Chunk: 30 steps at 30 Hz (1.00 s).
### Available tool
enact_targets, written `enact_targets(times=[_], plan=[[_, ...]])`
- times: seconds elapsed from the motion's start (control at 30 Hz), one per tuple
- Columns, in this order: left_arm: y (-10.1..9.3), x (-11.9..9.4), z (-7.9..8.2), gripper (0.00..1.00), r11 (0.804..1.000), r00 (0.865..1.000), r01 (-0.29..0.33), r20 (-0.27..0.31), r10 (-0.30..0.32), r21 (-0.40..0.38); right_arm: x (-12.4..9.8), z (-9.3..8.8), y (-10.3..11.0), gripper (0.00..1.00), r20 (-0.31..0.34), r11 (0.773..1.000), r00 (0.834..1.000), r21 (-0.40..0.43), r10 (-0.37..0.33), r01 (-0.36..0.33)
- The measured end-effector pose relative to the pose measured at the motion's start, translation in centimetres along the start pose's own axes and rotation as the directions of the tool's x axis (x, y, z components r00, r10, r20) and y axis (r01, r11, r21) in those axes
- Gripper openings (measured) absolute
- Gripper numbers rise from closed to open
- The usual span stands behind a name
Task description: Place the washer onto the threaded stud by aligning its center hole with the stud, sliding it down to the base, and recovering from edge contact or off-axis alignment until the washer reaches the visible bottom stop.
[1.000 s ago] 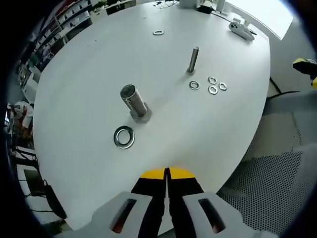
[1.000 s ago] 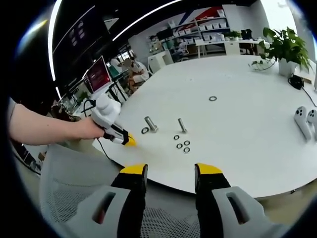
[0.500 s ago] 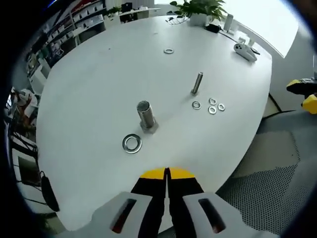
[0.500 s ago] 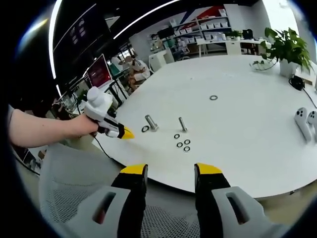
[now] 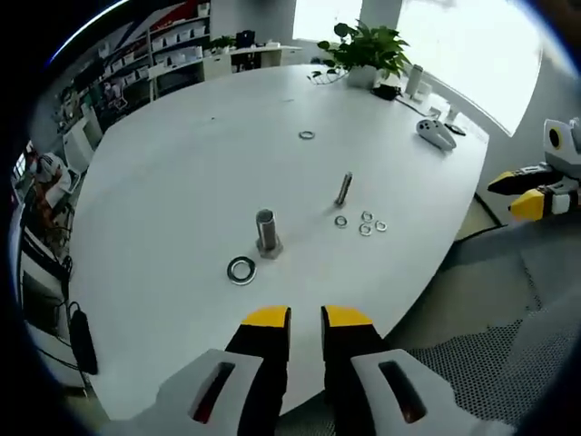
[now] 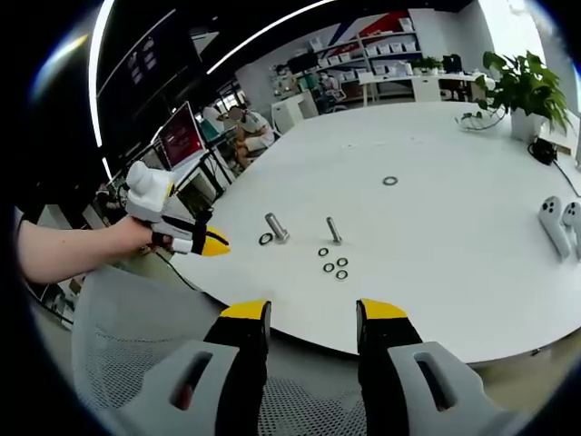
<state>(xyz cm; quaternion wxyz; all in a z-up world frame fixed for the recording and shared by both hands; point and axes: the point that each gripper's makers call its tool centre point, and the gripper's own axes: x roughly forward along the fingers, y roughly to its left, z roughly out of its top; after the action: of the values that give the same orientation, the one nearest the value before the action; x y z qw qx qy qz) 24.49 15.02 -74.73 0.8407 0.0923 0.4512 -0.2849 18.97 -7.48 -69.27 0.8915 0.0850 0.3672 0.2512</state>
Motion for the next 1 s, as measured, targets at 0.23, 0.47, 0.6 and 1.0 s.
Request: enact_targets(times=[0.23, 0.47, 0.6, 1.0], plan=[[0.1, -2.1, 0.2, 0.23, 1.000, 0.999, -0.003, 0.034, 0.002, 0.014, 0.0, -0.1, 0.0, 0.40, -0.007, 1.000, 1.000, -0.003, -0.003, 0.003], [0.0, -4.6, -0.2, 0.31, 1.000, 0.998, -0.011, 0.064, 0.009, 0.019, 0.1, -0.2, 0.0, 0.40, -0.014, 1.000, 1.000, -0.007, -0.002, 0.001], [0.1, -6.2, -1.0, 0.31, 1.000, 0.996, -0.025, 0.086, 0.025, -0.001, 0.1, -0.2, 0.0, 0.40, -0.014, 1.000, 1.000, -0.008, -0.001, 0.001], [0.8, -9.6, -2.2, 0.33, 0.994, 0.984, -0.090, 0.151, 0.098, -0.061, 0.1, -0.3, 0.0, 0.40, -0.016, 1.000, 1.000, -0.007, 0.000, 0.000]])
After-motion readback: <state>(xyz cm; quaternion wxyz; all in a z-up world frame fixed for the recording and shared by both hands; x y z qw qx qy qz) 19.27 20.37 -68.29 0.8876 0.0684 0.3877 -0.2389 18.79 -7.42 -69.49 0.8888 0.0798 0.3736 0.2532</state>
